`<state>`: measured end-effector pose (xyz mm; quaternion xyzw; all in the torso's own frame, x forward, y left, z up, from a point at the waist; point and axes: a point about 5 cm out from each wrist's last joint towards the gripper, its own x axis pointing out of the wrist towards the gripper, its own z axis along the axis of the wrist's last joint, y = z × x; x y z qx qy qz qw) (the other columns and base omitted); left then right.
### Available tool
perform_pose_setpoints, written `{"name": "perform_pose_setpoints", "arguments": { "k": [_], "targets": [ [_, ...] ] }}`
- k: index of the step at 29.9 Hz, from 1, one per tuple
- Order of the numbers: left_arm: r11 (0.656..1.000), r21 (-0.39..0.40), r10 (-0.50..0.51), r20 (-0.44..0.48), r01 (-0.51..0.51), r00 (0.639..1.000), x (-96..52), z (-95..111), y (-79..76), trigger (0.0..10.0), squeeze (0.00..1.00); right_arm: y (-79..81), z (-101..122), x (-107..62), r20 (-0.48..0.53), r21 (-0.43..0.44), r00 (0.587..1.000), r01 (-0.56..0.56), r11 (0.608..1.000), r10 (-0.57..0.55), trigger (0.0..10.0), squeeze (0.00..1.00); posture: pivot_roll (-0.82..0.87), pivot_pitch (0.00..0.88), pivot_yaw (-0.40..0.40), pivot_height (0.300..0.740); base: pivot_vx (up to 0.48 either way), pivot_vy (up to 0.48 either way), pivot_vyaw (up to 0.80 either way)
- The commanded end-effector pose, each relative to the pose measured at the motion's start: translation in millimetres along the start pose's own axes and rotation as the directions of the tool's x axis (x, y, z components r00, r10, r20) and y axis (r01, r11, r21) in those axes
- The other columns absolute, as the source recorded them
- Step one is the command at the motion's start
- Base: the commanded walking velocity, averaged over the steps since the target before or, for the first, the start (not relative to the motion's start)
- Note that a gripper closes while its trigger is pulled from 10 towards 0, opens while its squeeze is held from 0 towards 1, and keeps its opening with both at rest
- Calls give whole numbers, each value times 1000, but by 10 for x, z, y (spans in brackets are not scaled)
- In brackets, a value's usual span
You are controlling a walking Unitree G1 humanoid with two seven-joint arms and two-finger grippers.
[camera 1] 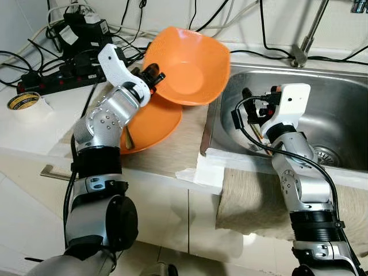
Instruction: Kitchen organization
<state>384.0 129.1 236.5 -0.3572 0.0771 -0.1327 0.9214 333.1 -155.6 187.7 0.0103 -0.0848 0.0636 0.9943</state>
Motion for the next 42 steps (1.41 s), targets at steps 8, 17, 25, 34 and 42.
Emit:
{"name": "perform_pose_setpoints", "arguments": {
  "k": [8, 17, 25, 34, 42],
  "targets": [
    [979, 161, -105, -138, 127, 985, -3, -120, -221, 0, 0, 56, 33, 47, 11, -11, 999, -43, 999, 43, 10000, 0, -25, 0, 65, 740, 0, 0, 0],
    [944, 268, -156, -155, 193, 976, 66, 21, -289, 0, 0, 147, 52, 60, -41, 42, 979, -197, 980, 199, 10000, 0, -31, 0, 75, 740, 0, 0, 0],
    [943, 263, -171, -146, 204, 974, 82, 52, -307, 0, 0, 203, 111, 65, -33, 206, 967, -241, 949, 253, 10000, 0, -31, 0, 76, 740, 0, 0, 0],
    [945, 276, -143, -140, 177, 980, 107, 74, -214, 0, 0, 15, 79, -49, -85, 190, 966, -226, 956, 245, 10000, 1000, -28, 0, 71, 740, 0, 0, 0],
    [944, 267, -157, -145, 192, 977, 115, 72, -260, 0, 0, 59, 40, -64, -104, 216, 968, -202, 955, 228, 10000, 996, -31, 0, 72, 740, 0, 0, 0]
  ]
}}
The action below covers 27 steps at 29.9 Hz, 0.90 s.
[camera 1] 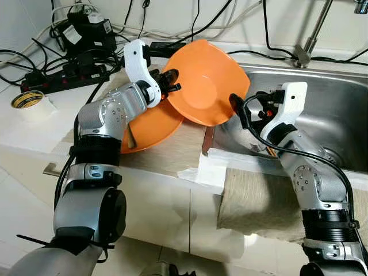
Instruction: Kitchen organization
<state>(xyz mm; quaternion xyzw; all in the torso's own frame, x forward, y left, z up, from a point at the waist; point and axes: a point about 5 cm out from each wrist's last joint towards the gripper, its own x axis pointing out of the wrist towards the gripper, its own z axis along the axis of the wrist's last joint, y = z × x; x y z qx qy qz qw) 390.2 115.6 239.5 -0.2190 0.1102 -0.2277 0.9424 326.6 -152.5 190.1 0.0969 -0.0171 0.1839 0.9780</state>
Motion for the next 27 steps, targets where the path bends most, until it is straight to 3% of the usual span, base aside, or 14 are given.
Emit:
{"name": "perform_pose_setpoints", "arguments": {
  "k": [1, 12, 27],
  "targets": [
    [999, 12, -53, 51, 52, 997, 9, 182, -135, 0, 0, 28, -10, 2, -6, 20, 1000, 16, 1000, -16, 10000, 0, -31, 0, 72, 740, 0, 0, 0],
    [996, -27, -81, 117, 85, 990, -7, 383, -224, 0, 0, 58, -116, 66, -16, 189, 998, 69, 980, -68, 10000, 0, -25, 0, 75, 740, 0, 0, 0],
    [984, -84, -147, 85, 154, 985, -22, 272, -382, 0, 0, 144, -66, 269, 31, 193, 997, 68, 979, -75, 10000, 0, -15, 0, 69, 740, 0, 0, 0]
  ]
}}
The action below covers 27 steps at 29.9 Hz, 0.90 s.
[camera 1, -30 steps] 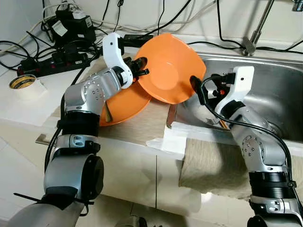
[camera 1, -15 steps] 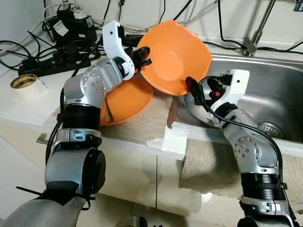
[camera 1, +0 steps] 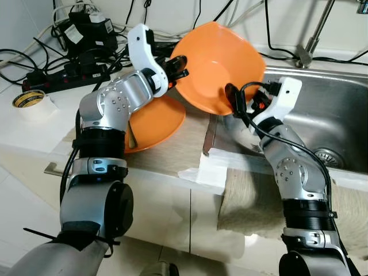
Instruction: Kitchen organization
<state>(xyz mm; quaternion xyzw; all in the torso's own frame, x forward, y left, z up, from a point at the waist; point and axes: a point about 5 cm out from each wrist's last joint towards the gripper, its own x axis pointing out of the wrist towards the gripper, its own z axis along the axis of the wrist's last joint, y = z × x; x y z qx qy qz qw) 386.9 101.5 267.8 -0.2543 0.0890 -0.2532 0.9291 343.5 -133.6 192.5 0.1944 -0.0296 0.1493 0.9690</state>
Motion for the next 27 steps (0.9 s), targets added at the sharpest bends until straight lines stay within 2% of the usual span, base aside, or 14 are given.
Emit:
{"name": "perform_pose_setpoints", "arguments": {
  "k": [1, 4, 5, 18, 27],
  "targets": [
    [996, -32, -80, 37, 81, 996, -17, 78, -131, 0, 0, 21, -60, 38, -29, 4, 1000, 9, 1000, -9, 10000, 0, -15, 0, 69, 740, 0, 0, 0],
    [994, -47, -94, 33, 96, 995, -26, 72, -160, 0, 0, 15, -85, 63, -31, 4, 999, 21, 1000, -21, 10000, 0, -15, 0, 67, 740, 0, 0, 0],
    [993, -51, -106, 28, 108, 994, -34, 67, -187, 0, 0, 3, -104, 82, -31, 4, 999, 40, 999, -40, 0, 0, -15, 0, 67, 740, 0, 0, 0],
    [995, -34, -92, 19, 93, 996, -44, 39, -169, 0, 0, -48, -114, 98, -12, 3, 996, 88, 996, -88, 0, 0, -18, 0, 68, 740, 0, 0, 0],
    [996, -10, -83, 21, 84, 996, -47, 46, -151, 0, 0, -36, -145, 93, -12, 34, 995, 95, 995, -95, 0, 0, -16, 0, 71, 740, 0, 0, 0]
  ]
}}
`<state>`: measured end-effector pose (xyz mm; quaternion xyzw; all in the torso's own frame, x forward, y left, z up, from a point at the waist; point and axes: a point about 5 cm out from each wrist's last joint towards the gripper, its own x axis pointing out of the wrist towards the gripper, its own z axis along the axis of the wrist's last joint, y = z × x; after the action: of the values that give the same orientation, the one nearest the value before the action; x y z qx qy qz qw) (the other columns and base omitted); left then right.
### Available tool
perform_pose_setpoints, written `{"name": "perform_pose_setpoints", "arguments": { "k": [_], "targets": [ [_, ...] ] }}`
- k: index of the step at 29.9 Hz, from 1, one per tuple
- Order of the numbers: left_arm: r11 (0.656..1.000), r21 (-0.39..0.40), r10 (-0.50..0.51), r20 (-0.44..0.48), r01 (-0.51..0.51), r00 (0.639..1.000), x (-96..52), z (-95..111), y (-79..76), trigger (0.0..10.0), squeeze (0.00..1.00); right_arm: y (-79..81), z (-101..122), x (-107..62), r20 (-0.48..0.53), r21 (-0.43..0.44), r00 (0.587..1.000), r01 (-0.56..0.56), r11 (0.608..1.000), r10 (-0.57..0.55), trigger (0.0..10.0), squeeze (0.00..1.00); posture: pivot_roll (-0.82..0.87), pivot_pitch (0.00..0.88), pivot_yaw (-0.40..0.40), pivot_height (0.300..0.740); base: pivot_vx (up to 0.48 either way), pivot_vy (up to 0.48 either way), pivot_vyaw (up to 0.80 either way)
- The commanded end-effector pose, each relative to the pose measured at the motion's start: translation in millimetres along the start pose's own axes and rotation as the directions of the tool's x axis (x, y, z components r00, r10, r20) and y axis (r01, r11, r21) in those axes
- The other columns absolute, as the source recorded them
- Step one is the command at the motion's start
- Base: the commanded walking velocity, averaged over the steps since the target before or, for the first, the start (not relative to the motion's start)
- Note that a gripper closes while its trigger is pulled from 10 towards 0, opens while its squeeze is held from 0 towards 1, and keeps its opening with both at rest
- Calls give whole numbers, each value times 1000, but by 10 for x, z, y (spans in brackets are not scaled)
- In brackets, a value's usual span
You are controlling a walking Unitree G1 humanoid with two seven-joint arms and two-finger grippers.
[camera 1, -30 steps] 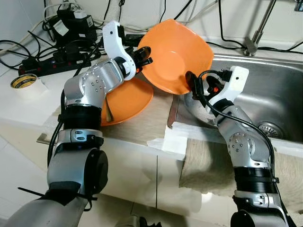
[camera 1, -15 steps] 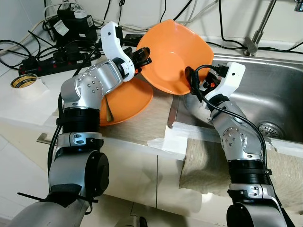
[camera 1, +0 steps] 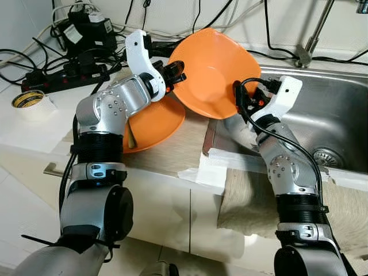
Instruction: Kitchen organization
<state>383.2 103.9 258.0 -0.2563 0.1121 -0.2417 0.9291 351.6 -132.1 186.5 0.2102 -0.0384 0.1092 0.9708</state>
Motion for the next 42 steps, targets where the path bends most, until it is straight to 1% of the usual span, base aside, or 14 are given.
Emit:
{"name": "perform_pose_setpoints", "arguments": {
  "k": [1, 9, 10, 14, 15, 29, 30, 31, 42],
  "targets": [
    [993, 17, -115, 56, 115, 992, -19, 129, -203, 0, 0, -1, -89, 16, -47, 14, 999, 21, 1000, -20, 0, 0, -15, 0, 71, 740, 0, 0, 0],
    [994, 37, -101, 55, 99, 993, -20, 133, -178, 0, 0, 22, -121, 9, -53, 27, 998, 16, 1000, -14, 0, 0, -12, 0, 73, 740, 0, 0, 0],
    [995, 54, -87, 51, 84, 995, -18, 130, -161, 0, 0, 23, -130, 4, -55, 28, 998, 15, 999, -14, 0, 0, -12, 0, 74, 740, 0, 0, 0],
    [995, 73, -75, 35, 72, 997, -9, 110, -141, 0, 0, 24, -137, -3, -57, 27, 998, 15, 1000, -13, 0, 0, -13, 0, 76, 740, 0, 0, 0],
    [994, 92, -65, 24, 63, 998, -3, 97, -129, 10000, 0, 23, -142, -7, -59, 26, 998, 15, 1000, -14, 0, 0, -13, 0, 76, 740, 0, 0, 0],
    [986, 164, -22, 16, 19, 1000, 20, 53, -73, 10000, 0, 22, -151, -16, -64, 22, 998, 16, 1000, -15, 0, 0, -15, 0, 77, 740, 0, 0, 0],
    [986, 165, -19, 17, 16, 1000, 21, 51, -67, 10000, 235, 22, -153, -16, -64, 22, 998, 17, 1000, -15, 0, 0, -15, 0, 78, 740, 0, 0, 0],
    [986, 166, -16, 17, 13, 1000, 22, 50, -63, 10000, 780, 22, -154, -17, -65, 22, 998, 17, 1000, -15, 0, 0, -15, 0, 78, 740, 0, 0, 0],
    [986, 166, -16, 17, 13, 1000, 22, 50, -63, 10000, 780, 22, -154, -17, -65, 22, 998, 17, 1000, -15, 0, 0, -15, 0, 78, 740, 0, 0, 0]
  ]
}}
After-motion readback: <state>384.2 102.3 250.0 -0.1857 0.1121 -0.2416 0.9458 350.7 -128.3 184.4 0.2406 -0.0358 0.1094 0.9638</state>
